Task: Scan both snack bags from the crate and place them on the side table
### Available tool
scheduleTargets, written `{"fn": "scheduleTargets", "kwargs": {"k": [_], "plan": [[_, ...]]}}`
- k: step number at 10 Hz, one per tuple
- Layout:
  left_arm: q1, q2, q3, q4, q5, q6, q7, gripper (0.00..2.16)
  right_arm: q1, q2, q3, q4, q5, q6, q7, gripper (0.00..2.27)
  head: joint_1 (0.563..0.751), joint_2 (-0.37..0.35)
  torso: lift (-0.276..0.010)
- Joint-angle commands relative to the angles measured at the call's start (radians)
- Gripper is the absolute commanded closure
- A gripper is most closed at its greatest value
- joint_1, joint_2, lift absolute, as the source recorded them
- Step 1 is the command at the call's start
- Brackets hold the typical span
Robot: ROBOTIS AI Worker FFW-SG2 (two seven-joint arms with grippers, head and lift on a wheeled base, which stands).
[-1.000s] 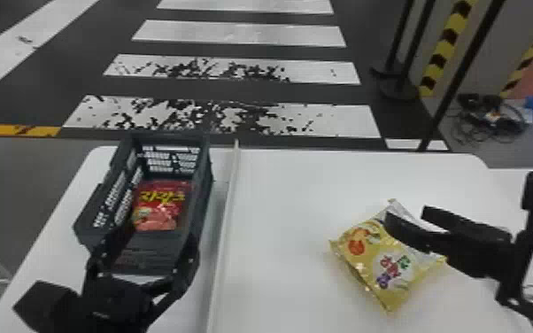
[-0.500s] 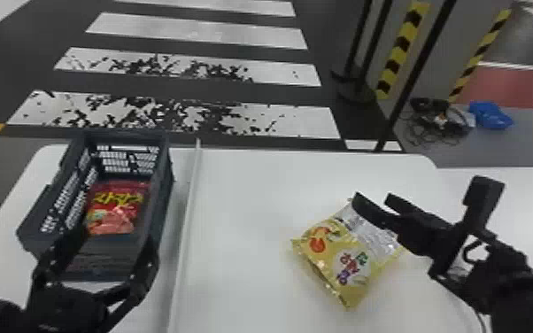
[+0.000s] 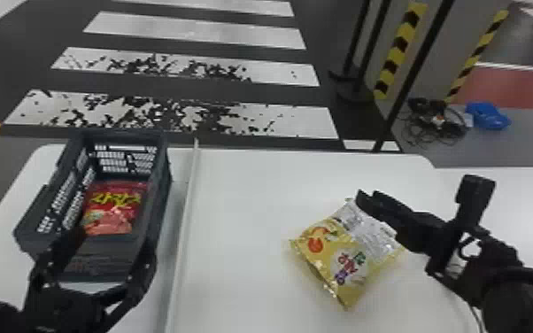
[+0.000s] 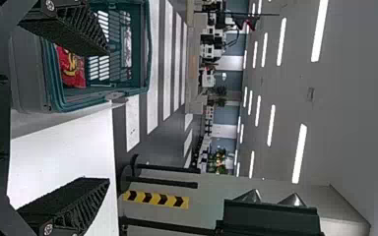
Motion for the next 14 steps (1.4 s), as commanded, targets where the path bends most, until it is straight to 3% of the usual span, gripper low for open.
{"fn": "scheduleTargets", "kwargs": {"k": [1, 9, 14], "plan": [[0.000, 0.001, 0.000, 0.002, 0.000, 0.000, 0.000, 0.08, -0.019, -0.012, 0.005, 0.029, 0.037, -0.002, -0.001, 2.26, 0.695, -0.154, -0.095], [0.000, 0.005, -0.005, -0.001, 0.000, 0.000, -0.002, 0.08, -0.193, -0.129, 0.106, 0.414, 0.244, -0.124, -0.031, 2.26, 0.695, -0.230, -0.095], [-0.003, 0.004, -0.003, 0.011, 0.005, -0.015, -0.002, 0.08, -0.148, -0.137, 0.098, 0.361, 0.264, 0.020, -0.042, 2.26, 0.695, -0.262, -0.095]]}}
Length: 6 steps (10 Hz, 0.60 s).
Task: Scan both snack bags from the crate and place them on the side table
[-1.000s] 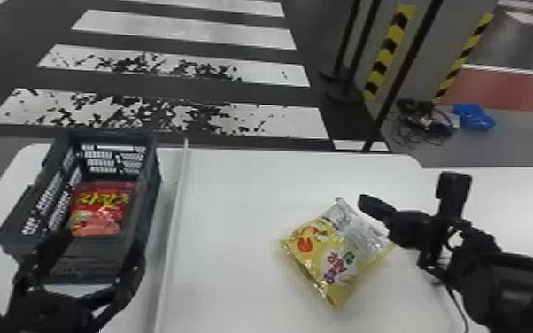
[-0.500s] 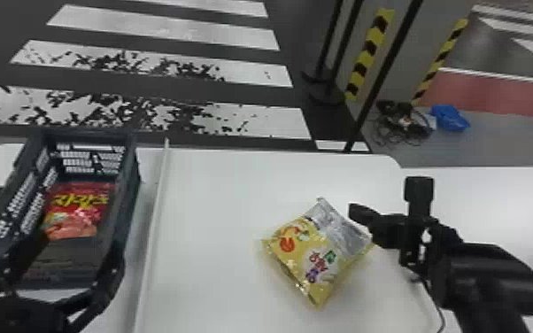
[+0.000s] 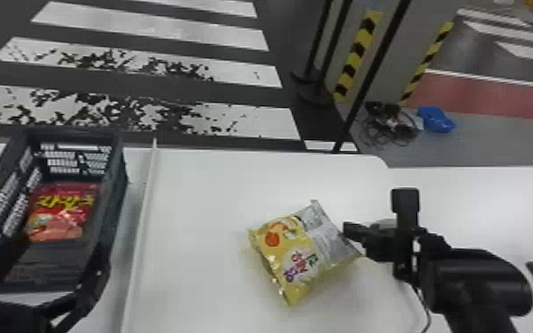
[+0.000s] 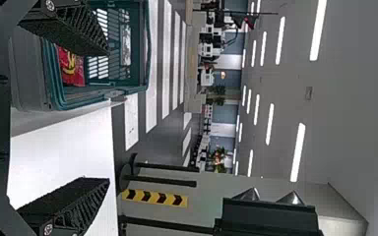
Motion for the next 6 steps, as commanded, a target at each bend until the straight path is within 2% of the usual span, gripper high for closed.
{"fn": "scheduleTargets", "kwargs": {"k": [1, 6], "plan": [[-0.001, 0.001, 0.000, 0.003, 0.001, -0.003, 0.000, 0.08, 0.033, 0.001, -0.009, -0.054, 0.000, 0.052, -0.001, 2.26, 0.695, -0.265, -0.095], [-0.004, -0.002, 0.000, 0.013, 0.001, -0.003, 0.000, 0.08, 0.148, 0.006, -0.055, -0.272, -0.015, 0.316, -0.012, 2.26, 0.695, -0.281, -0.095]]}}
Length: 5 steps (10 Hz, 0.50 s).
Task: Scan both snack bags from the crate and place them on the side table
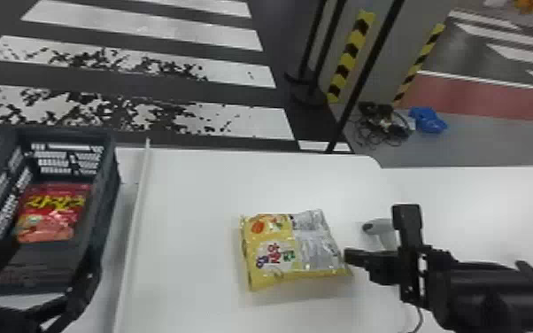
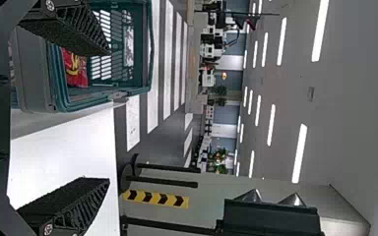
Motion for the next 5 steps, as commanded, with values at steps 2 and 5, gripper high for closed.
{"fn": "scheduleTargets", "kwargs": {"k": [2, 5], "plan": [[-0.002, -0.001, -0.001, 0.002, 0.001, -0.003, 0.001, 0.08, 0.067, 0.005, -0.018, -0.119, -0.043, 0.122, 0.004, 2.26, 0.695, -0.285, -0.095], [-0.002, -0.001, -0.001, 0.007, 0.001, -0.003, 0.001, 0.08, 0.138, 0.019, -0.037, -0.254, -0.095, 0.223, 0.024, 2.26, 0.695, -0.264, -0.095]]}}
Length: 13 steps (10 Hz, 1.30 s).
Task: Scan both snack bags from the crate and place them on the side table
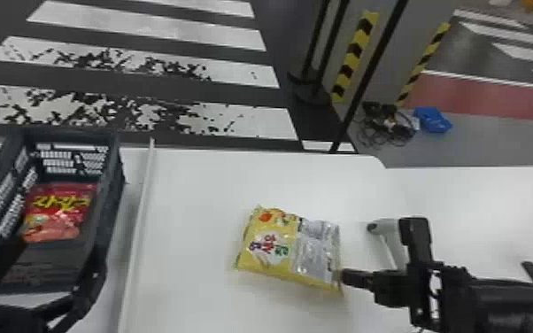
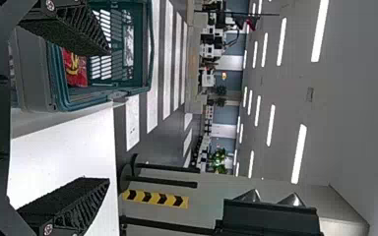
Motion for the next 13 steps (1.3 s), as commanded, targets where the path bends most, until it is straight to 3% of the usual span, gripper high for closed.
{"fn": "scheduleTargets", "kwargs": {"k": [1, 8, 13], "plan": [[0.000, 0.000, 0.000, 0.003, 0.001, -0.003, 0.000, 0.08, 0.038, 0.011, -0.004, -0.076, -0.022, 0.071, 0.000, 2.26, 0.695, -0.253, -0.095], [-0.003, 0.000, 0.000, 0.020, 0.008, -0.012, 0.000, 0.08, 0.136, 0.060, 0.008, -0.283, -0.065, 0.243, 0.039, 2.26, 0.695, -0.173, -0.095], [-0.005, 0.000, -0.001, 0.025, 0.008, -0.015, 0.000, 0.08, 0.144, 0.079, 0.005, -0.333, -0.109, 0.295, 0.073, 2.26, 0.695, -0.112, -0.095]]}}
